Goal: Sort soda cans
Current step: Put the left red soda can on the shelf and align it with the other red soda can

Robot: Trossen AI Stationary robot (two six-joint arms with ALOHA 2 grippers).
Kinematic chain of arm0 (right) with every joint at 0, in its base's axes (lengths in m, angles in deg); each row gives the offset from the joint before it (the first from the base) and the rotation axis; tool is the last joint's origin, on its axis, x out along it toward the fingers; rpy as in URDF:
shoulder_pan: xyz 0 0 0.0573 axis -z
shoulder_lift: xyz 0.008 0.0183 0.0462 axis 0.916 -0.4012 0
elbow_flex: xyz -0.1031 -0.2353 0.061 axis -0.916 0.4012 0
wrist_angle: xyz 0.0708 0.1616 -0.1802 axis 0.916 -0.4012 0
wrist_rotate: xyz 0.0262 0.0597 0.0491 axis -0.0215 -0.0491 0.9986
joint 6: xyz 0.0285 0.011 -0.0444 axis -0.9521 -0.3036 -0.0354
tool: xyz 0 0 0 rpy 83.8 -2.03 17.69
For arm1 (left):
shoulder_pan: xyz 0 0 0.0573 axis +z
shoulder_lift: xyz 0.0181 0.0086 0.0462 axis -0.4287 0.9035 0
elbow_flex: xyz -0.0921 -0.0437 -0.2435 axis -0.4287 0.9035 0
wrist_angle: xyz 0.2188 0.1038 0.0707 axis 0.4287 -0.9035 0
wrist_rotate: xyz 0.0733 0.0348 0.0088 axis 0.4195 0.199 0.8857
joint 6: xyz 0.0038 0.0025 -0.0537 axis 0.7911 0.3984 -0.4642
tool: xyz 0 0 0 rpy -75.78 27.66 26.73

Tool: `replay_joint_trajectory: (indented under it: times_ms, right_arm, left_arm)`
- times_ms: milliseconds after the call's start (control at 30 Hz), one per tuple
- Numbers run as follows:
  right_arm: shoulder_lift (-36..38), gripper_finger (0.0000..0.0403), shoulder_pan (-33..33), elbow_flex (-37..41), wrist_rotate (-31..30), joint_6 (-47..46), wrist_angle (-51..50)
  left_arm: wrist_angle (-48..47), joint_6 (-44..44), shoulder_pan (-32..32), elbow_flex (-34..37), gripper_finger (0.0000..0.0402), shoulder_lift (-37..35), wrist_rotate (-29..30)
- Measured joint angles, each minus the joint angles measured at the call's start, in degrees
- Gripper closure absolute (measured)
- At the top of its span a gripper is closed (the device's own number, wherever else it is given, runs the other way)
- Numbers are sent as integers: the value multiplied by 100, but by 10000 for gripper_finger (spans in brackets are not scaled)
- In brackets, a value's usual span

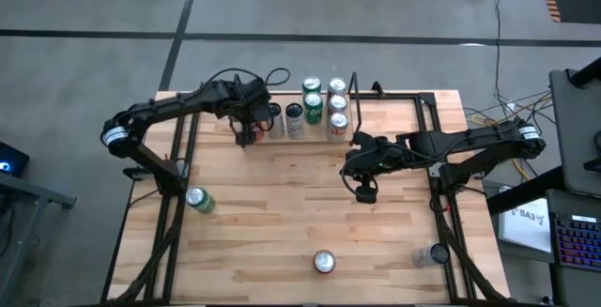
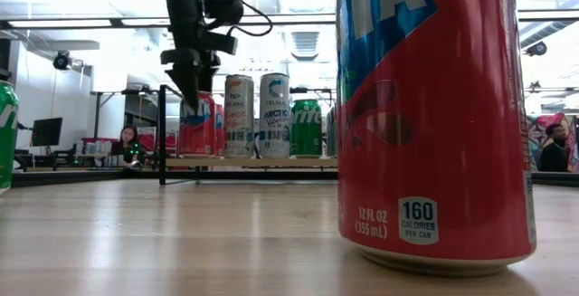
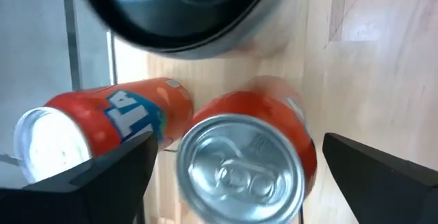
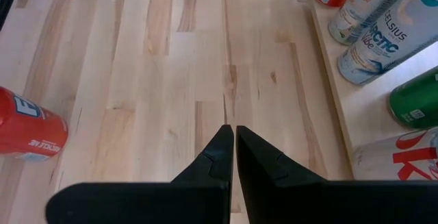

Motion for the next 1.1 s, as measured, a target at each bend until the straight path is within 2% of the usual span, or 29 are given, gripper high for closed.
replay_joint_trajectory:
  times_ms: [333,500,667,1000,1033,1100]
  right_arm:
    - [0,394,1,0,-2,7,0]
    - [0,394,2,0,-2,10,1]
    - [0,394,1,0,-2,17,2]
    - [1,394,1,0,-41,90,30]
    - [2,394,1,0,-49,92,33]
    - [2,394,2,0,-50,90,66]
  left_arm:
    - [-866,0,-2,-909,5,0,73]
    - [-984,-215,-22,-1326,31,-86,31]
    - [-750,-493,-155,-1377,115,-422,-354]
    - [-242,-1646,-856,-656,369,-1484,-430]
    - [-210,-1750,-960,-524,385,-1569,-430]
    - [-80,-1963,-1133,-228,391,-1706,-428]
